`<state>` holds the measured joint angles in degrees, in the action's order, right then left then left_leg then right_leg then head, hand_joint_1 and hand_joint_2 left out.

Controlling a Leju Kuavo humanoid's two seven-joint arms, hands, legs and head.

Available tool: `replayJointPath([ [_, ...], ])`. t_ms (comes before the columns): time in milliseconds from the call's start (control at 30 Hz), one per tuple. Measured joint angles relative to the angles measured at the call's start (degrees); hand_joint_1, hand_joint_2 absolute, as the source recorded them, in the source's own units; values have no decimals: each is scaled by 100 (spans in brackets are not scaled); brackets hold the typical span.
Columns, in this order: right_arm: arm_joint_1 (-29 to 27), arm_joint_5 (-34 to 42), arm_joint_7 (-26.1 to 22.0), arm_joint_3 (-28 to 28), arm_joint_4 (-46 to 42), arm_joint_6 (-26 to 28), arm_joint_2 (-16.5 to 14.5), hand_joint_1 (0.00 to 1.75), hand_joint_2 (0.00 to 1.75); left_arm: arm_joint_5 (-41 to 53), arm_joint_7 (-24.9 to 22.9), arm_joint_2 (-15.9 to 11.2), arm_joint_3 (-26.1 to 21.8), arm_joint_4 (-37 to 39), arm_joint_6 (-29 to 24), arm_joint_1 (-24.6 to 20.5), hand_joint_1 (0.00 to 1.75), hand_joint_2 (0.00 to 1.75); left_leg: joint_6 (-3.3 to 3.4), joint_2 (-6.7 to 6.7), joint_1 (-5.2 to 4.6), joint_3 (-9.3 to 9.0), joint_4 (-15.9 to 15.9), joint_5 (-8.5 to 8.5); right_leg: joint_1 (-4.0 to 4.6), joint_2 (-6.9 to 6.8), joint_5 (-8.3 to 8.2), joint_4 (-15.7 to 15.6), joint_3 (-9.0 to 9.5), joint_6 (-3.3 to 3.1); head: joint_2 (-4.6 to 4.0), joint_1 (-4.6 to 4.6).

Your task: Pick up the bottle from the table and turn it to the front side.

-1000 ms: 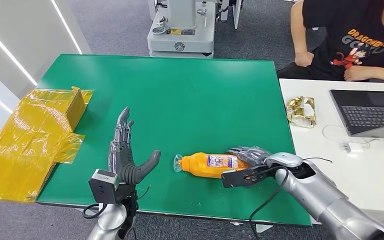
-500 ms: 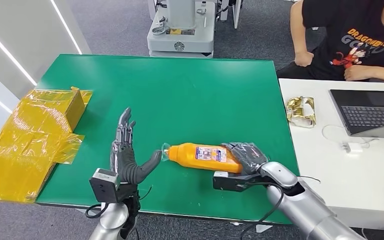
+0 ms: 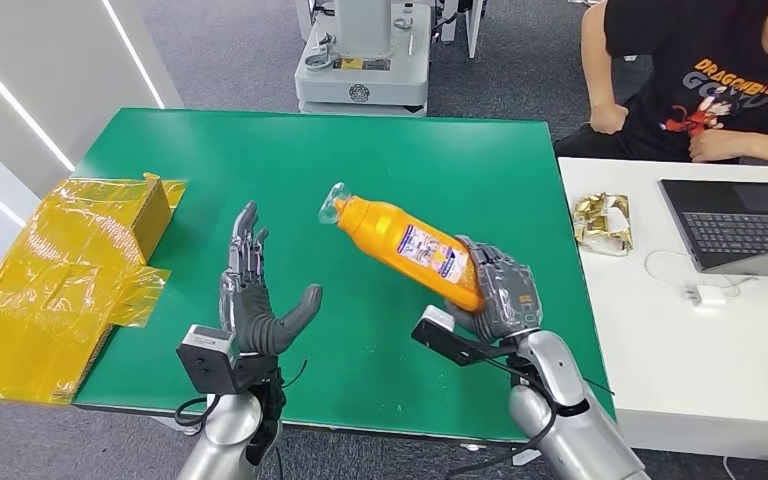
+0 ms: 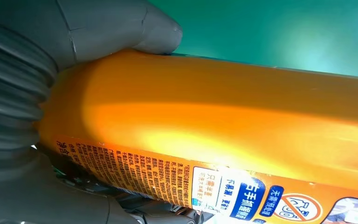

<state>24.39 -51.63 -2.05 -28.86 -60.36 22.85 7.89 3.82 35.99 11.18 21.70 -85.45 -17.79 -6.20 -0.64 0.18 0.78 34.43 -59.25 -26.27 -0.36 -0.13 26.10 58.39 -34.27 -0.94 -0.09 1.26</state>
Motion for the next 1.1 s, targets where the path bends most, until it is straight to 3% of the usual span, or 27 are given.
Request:
replayJointPath([
  [233,-402,43,-119,445,-229,524,-237,175,175,-158,-11,18,0,102,-54,-34,0,175,0,1,0,1,0,-1,0,1,1,0,-3,0,0,2],
  [533,-615,-5,-224,573,-400,641,-320,175,175,-251,-159,40,18,154,150,-53,0,175,-1,0,1,1,1,-1,1,1,1,-1,-4,0,0,2],
  [700,-1108,155,-642,687,-861,18,-396,175,175,-423,-579,40,285,462,1254,-232,0,175,0,1,0,2,0,-1,0,1,1,-1,-3,0,0,1],
  [1100,-1215,0,-773,841,-967,-565,-499,175,175,-527,-687,58,323,632,1521,-359,0,175,0,2,1,2,1,-1,0,2,1,0,-4,0,0,1],
])
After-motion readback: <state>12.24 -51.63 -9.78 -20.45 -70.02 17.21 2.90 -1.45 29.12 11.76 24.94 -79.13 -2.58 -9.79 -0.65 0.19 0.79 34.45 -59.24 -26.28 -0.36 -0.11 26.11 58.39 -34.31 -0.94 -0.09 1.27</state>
